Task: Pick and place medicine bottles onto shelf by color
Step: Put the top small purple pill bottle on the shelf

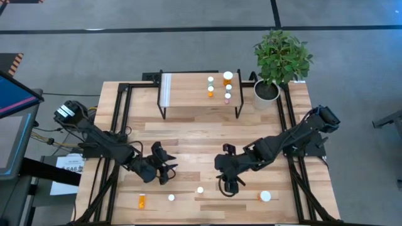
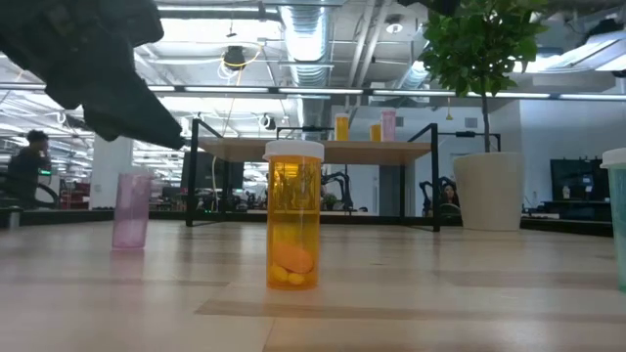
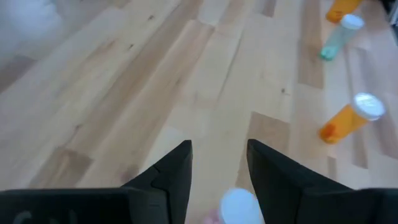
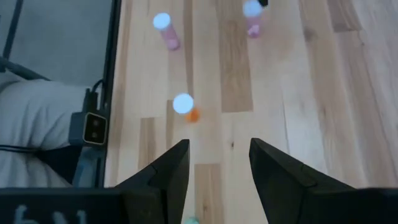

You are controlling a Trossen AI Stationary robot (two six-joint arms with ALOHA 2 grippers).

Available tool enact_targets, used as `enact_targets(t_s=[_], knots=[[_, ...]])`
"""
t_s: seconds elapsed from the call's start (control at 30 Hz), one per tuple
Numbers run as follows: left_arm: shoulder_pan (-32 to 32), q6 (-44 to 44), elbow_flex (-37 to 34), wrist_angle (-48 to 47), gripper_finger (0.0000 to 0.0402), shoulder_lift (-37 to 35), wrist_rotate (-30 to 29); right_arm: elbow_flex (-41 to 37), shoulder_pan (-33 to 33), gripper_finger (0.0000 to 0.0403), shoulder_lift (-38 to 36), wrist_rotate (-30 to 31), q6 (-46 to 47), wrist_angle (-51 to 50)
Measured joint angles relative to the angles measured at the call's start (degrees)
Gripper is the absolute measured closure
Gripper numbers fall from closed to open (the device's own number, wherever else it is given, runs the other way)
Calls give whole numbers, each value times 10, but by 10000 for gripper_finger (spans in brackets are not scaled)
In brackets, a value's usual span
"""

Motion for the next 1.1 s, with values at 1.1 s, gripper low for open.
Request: enact_targets(t_s=[1.1], knots=[[-158,-195,-57,21,115,127,-136,0,-30,216,2,1,-60,85]])
